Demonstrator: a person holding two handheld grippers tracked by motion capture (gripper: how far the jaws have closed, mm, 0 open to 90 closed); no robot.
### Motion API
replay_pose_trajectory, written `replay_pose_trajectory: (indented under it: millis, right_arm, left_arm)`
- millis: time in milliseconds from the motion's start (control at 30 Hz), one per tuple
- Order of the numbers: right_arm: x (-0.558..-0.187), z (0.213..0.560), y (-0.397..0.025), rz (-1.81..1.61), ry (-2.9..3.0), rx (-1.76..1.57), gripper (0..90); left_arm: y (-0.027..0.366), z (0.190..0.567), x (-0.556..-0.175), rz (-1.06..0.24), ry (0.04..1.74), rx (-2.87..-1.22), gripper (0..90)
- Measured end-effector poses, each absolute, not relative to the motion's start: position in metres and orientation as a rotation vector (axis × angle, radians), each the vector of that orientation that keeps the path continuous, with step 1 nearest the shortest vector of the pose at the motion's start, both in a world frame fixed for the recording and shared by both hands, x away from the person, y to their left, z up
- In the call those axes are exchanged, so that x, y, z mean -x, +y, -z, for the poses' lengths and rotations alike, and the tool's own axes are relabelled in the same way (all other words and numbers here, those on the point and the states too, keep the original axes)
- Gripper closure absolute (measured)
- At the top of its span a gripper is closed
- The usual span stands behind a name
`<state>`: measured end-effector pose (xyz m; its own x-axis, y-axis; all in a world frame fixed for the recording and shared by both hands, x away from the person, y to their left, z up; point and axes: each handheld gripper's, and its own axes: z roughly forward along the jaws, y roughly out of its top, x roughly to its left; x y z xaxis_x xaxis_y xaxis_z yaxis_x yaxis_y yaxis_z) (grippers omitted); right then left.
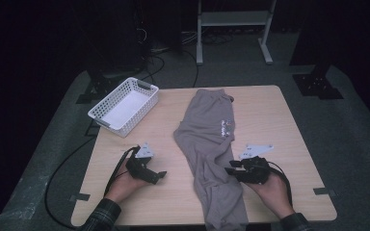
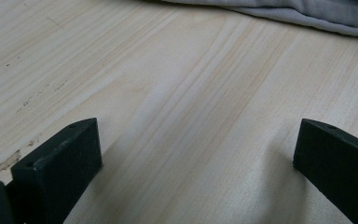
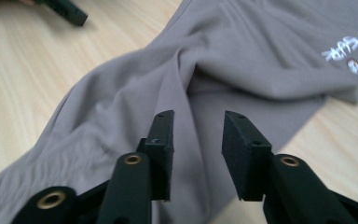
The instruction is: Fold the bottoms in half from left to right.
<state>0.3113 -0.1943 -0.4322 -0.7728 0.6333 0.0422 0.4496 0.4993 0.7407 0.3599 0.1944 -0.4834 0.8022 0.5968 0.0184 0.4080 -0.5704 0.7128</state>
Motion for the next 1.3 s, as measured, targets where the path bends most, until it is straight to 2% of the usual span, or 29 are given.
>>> replay_pose_trajectory:
  millis: [233, 300, 400, 467, 667, 1000, 1300]
  right_arm:
    - [-0.327, 0.433, -0.16, -1.132, 2.538, -0.865, 60.9]
    - [-0.332, 0.437, -0.149, -1.075, 2.546, -0.859, 63.0]
    - [-0.34, 0.445, -0.141, -1.006, 2.575, -0.865, 73.8]
    - [-0.339, 0.447, -0.14, -0.974, 2.584, -0.876, 74.2]
    - [-0.328, 0.445, -0.158, -0.968, 2.58, -0.888, 88.2]
    - [-0.321, 0.441, -0.187, -0.942, 2.541, -0.971, 89.6]
    - [-0.306, 0.453, -0.223, -0.806, 2.571, -1.118, 89.4]
  left_arm:
    - [0.194, 0.483, -0.36, -0.333, 0.737, -2.255, 0.3]
    - [0.194, 0.483, -0.36, -0.333, 0.738, -2.255, 0.3]
    - [0.194, 0.483, -0.36, -0.334, 0.738, -2.255, 0.3]
    - [0.194, 0.483, -0.36, -0.334, 0.738, -2.255, 0.3]
    - [0.194, 0.483, -0.36, -0.334, 0.738, -2.255, 0.3]
    - [0.194, 0.483, -0.36, -0.335, 0.743, -2.254, 0.3]
    - [0.194, 0.483, -0.359, -0.338, 0.749, -2.251, 0.3]
